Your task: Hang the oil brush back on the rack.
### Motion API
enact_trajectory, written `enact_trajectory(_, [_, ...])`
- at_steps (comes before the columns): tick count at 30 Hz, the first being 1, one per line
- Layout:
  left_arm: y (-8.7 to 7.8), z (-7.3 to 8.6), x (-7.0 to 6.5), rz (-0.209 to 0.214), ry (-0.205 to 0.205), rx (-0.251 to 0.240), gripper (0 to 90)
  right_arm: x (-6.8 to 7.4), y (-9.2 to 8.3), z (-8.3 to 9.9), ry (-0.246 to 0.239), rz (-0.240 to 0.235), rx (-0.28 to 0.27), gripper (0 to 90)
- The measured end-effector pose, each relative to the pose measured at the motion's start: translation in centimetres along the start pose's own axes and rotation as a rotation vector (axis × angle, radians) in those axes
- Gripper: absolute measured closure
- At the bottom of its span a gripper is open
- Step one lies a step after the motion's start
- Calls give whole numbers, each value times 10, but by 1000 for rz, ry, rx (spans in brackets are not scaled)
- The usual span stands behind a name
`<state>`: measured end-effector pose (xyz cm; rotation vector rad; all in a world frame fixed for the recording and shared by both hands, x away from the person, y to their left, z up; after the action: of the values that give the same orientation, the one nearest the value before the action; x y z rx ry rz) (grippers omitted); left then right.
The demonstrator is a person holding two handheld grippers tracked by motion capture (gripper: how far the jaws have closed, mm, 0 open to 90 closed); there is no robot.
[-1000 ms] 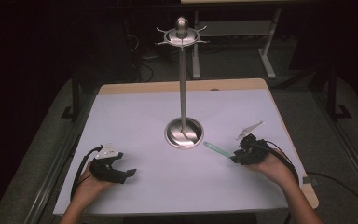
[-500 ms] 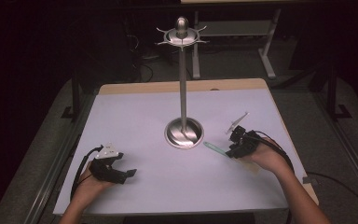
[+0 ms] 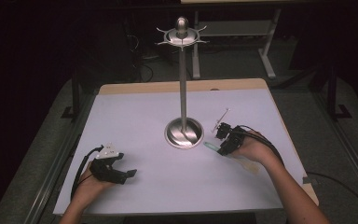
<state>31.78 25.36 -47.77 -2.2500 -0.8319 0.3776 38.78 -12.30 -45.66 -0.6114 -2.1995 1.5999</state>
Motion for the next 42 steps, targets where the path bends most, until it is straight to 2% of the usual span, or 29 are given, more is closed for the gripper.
enact_trajectory(4, [0, 0, 0, 2, -4, 0, 126, -1, 7, -1, 0, 6, 25, 682])
enact_trajectory(8, [1, 0, -1, 3, -6, 0, 126, -2, 9, -4, -3, -1, 15, 690])
enact_trajectory(10, [1, 0, -1, 4, -7, 0, 126, -3, 11, -6, -14, 21, 41, 697])
enact_trajectory(12, [1, 0, -1, 3, -5, 0, 126, -3, 11, -8, -13, 15, 49, 710])
enact_trajectory(14, [0, 0, 0, 4, -2, 3, 126, -3, 13, -10, -23, 31, 65, 717])
enact_trajectory(23, [2, 0, -1, 8, -3, 3, 126, -4, 15, -13, 3, 13, 89, 728])
enact_trajectory(25, [3, 0, -2, 11, 2, 9, 126, -3, 16, -14, -4, 18, 106, 729])
enact_trajectory(28, [3, 0, -3, 11, 4, 8, 126, -2, 17, -19, -20, 42, 162, 731])
enact_trajectory(29, [3, 0, -3, 11, 4, 8, 126, -2, 17, -20, -8, 34, 182, 731])
enact_trajectory(33, [3, 0, -3, 10, 9, 11, 126, -4, 19, -25, -16, 22, 225, 732])
enact_trajectory(42, [4, 0, -4, 13, 5, 12, 126, -4, 19, -25, -14, 20, 227, 768])
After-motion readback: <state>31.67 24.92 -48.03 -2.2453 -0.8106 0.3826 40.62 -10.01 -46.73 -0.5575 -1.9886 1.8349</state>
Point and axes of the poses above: each handheld gripper's, and its own axes: y roughly forward along the jaws, z roughly out of its underside, x roughly to its left, the point moved 5 cm from there along y, roughly forward along the jaws
